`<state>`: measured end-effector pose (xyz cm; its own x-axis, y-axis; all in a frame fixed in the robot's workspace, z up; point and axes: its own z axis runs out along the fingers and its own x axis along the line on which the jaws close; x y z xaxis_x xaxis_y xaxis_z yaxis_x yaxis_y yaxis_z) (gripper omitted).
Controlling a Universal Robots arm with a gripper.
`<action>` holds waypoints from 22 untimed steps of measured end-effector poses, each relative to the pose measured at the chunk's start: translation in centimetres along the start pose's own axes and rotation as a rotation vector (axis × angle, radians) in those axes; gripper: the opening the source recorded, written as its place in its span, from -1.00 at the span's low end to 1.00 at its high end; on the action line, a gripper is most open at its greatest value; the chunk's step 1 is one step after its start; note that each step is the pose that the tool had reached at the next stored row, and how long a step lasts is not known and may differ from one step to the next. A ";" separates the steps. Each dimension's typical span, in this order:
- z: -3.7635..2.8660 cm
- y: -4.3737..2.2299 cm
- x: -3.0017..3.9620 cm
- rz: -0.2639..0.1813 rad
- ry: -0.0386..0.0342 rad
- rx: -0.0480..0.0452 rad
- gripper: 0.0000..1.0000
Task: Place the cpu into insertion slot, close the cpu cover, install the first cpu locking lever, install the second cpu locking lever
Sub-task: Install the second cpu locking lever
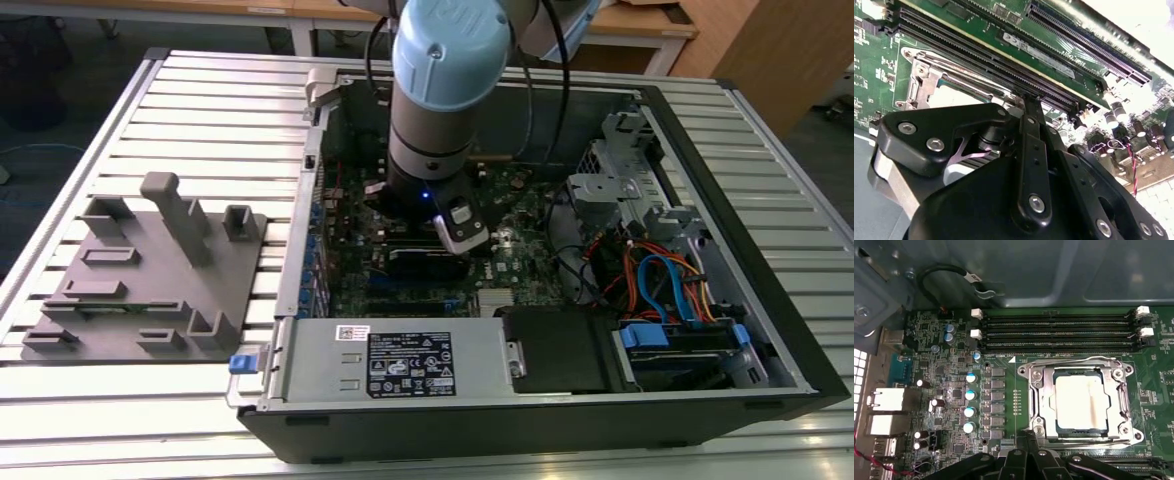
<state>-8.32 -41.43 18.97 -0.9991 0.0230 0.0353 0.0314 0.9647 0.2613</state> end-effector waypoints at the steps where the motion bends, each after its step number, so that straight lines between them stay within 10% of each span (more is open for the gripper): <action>1: 0.00 0.04 0.03 0.000 0.0001 0.0002 -0.80; 22: -1.82 0.88 0.19 0.000 0.0002 -0.0006 -0.80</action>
<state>-8.43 -41.05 20.96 -0.9991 0.0228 0.0355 0.0314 0.9646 0.2619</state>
